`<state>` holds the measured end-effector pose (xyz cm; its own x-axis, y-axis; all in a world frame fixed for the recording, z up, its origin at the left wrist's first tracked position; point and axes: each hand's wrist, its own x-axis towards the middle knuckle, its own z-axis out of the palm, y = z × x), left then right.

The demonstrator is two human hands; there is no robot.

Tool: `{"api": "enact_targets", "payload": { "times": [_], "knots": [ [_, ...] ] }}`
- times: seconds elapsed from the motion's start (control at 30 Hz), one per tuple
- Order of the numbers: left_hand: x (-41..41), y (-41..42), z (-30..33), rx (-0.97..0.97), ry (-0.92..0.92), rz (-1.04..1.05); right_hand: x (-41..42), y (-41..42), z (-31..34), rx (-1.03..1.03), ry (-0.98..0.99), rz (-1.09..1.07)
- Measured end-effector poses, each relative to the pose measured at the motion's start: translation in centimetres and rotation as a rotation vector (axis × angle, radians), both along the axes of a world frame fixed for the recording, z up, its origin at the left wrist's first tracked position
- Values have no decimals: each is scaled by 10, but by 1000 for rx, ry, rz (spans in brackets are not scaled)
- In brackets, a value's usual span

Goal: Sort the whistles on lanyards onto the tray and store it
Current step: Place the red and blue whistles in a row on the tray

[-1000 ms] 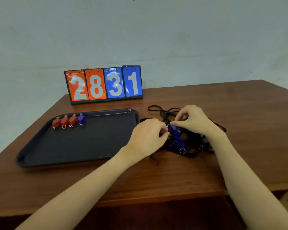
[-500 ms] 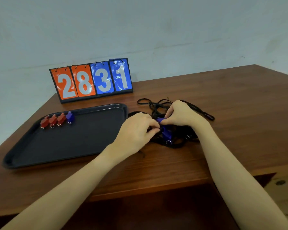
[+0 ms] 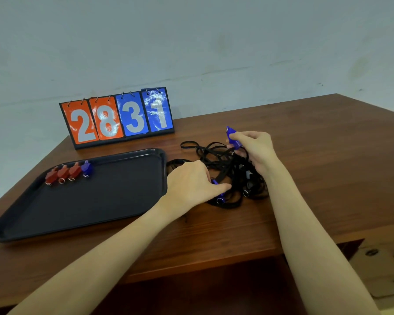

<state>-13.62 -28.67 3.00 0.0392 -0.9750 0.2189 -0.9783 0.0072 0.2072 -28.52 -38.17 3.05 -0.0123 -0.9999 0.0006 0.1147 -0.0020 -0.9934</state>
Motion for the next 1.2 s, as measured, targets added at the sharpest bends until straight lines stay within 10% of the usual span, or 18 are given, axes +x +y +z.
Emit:
{"api": "enact_targets", "payload": {
  "times": [0.33,0.77,1.2],
  "knots": [
    [-10,4,8,-16,33,-41,2,3,4,-171,58,14],
    [69,19,31,-146,858,40,21,8,1,-361,292,121],
    [209,41,7,-180,130,421,154,31,36,-523,541,451]
  ]
}}
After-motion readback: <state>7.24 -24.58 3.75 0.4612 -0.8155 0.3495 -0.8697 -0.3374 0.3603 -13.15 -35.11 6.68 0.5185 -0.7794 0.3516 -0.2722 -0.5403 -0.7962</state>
